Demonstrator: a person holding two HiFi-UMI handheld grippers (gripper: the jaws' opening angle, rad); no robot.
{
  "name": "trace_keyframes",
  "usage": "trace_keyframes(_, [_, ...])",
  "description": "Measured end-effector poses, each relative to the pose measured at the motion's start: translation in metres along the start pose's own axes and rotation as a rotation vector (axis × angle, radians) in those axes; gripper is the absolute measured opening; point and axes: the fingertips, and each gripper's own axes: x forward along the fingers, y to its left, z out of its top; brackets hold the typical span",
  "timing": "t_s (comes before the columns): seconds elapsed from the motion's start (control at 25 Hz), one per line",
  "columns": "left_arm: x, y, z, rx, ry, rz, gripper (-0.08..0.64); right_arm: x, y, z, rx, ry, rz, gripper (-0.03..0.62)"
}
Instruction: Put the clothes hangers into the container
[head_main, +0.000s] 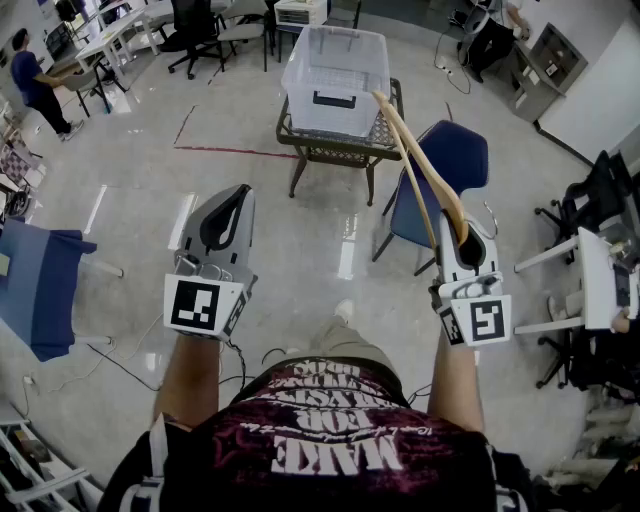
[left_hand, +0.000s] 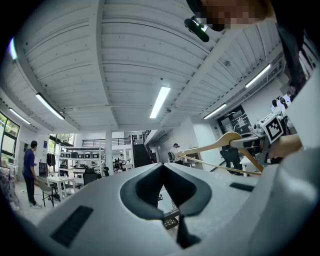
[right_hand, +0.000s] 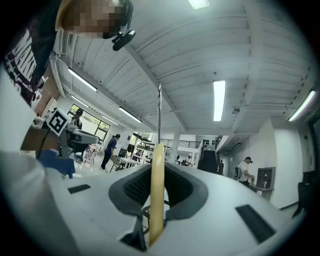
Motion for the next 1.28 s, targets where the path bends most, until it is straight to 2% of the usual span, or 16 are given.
trace_keyframes(0.2, [0.01,-0.001,-0.007,0.014,0.017,0.012,0.005,0.006,0.003,-0.01,0.008,0.027,0.016,0.061])
trace_keyframes(0.4, [0.029,0.011,-0.019,0.051,0.004,0.061,0.005,0.02,-0.01,-0.023,0.045,0.036,0.02,0.061])
trace_keyframes(0.56, [0.056,0.024,-0.029,0.066,0.008,0.081,0.006,0.049,-0.024,-0.029,0.049,0.016,0.028,0.061])
trace_keyframes(0.8, [0.104,0.047,-0.042,0.07,0.025,0.068,0.005,0.104,-0.036,-0.043,0.068,0.006,0.038,0.061])
trace_keyframes(1.28, [0.204,0.03,-0.037,0.089,0.03,0.048,0.006,0.148,-0.12,-0.07,0.11,-0.016,0.04,0.06])
